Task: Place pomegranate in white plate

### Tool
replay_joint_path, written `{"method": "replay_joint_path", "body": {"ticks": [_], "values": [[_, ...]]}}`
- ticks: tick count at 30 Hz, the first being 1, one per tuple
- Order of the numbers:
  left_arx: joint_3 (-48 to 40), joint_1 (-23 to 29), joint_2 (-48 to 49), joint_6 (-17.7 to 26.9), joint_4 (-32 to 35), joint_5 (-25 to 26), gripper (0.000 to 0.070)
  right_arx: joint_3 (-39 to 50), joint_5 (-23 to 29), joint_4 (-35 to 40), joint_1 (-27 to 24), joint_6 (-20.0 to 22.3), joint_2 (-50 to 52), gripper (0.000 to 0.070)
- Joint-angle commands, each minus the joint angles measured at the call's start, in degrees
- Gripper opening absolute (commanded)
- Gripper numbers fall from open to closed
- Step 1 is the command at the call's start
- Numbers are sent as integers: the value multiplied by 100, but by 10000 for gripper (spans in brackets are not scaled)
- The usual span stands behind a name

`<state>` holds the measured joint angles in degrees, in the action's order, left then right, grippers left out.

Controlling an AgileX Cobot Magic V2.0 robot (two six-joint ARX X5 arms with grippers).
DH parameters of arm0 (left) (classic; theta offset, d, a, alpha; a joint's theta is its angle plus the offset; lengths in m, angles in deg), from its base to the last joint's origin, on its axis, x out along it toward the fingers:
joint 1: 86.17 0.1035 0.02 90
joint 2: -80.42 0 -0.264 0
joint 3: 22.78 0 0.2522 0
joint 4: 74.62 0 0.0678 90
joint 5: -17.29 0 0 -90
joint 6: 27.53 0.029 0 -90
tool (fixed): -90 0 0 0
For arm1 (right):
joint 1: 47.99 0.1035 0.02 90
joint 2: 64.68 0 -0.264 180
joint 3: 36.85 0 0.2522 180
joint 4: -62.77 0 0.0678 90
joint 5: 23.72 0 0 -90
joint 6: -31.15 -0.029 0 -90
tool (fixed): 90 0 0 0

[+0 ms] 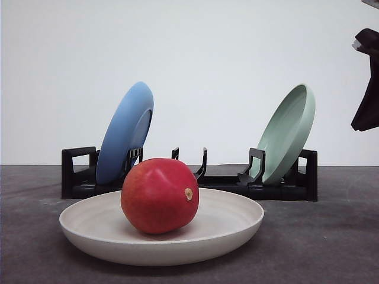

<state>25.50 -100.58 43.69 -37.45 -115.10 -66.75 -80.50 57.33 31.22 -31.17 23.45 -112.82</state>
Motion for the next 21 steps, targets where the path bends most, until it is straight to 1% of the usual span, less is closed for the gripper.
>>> {"method": "replay_joint_path", "body": {"ticks": [1, 8, 11, 14, 21], "values": [[35, -7, -20, 14, 100, 9, 0, -22, -2, 92, 24, 46, -39, 31], [16, 2, 16, 13, 109, 9, 0, -22, -4, 332, 24, 46, -39, 31], [-187, 106, 246, 569, 252, 9, 0, -22, -2, 411, 24, 46, -39, 31], [-635, 299, 661, 581, 590, 9, 0, -22, -2, 543, 24, 46, -39, 31], [-1895, 1028, 1801, 579, 1313, 7, 0, -22, -2, 700, 24, 46, -39, 31]]}}
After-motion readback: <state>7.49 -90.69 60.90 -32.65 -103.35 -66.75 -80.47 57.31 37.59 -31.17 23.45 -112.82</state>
